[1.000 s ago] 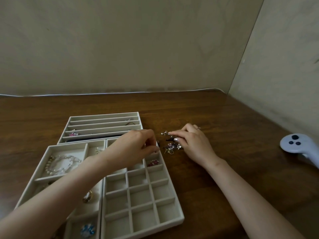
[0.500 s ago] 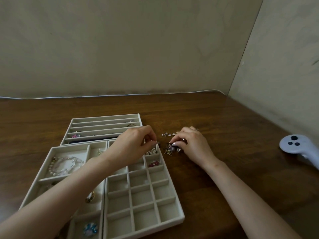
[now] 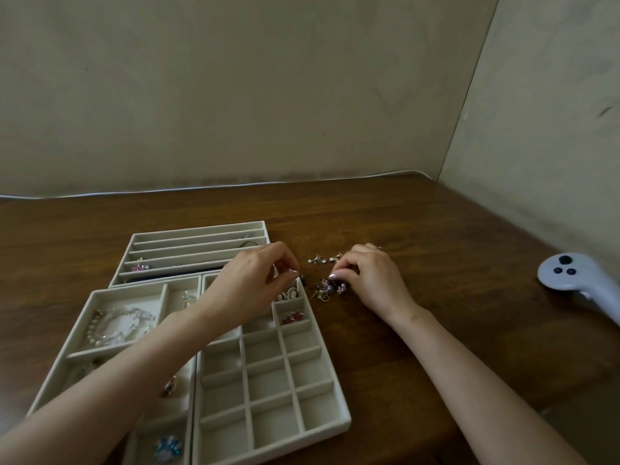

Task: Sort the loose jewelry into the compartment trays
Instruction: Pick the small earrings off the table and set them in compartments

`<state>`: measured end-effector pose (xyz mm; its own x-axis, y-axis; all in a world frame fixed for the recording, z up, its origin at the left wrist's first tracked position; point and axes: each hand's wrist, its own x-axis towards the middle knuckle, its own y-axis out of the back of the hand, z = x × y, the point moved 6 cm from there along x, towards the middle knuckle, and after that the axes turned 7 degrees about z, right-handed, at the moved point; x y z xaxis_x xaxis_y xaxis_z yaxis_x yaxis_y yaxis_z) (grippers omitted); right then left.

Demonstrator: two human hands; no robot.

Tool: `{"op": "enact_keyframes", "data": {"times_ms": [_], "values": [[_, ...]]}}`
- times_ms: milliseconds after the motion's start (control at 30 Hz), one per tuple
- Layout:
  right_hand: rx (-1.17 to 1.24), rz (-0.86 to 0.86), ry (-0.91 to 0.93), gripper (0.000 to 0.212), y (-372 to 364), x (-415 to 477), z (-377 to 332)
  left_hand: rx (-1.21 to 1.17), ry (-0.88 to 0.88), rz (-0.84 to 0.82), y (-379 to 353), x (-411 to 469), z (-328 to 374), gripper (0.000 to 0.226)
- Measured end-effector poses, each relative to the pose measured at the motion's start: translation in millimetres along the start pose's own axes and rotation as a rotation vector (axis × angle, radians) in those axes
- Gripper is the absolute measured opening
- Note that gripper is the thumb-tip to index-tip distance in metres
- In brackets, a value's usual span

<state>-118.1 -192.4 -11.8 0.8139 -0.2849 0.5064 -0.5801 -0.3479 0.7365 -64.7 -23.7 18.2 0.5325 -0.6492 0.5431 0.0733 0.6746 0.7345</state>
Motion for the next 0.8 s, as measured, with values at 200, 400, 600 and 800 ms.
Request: {"op": "enact_keyframes", "data": {"times_ms": [200, 400, 600, 800], "values": [[0.395, 0.085, -0.172, 0.003, 19, 1, -3, -0.014, -0.028, 0.023, 1, -1, 3, 0.009], [0.613, -0.044, -0.181, 0.003, 22, -1, -35, -0.103, -0.04, 0.026, 0, -3, 10, 0.031], [0.681, -0.133, -0.151, 0.009, 3, -2, -58, -0.066, 0.011, 0.106, 6, -3, 8, 0.036], [0.663, -0.083, -0.188, 0.016, 2, -2, -37, -0.086, 0.113, -0.027, 17, 4, 3, 0.018]]}}
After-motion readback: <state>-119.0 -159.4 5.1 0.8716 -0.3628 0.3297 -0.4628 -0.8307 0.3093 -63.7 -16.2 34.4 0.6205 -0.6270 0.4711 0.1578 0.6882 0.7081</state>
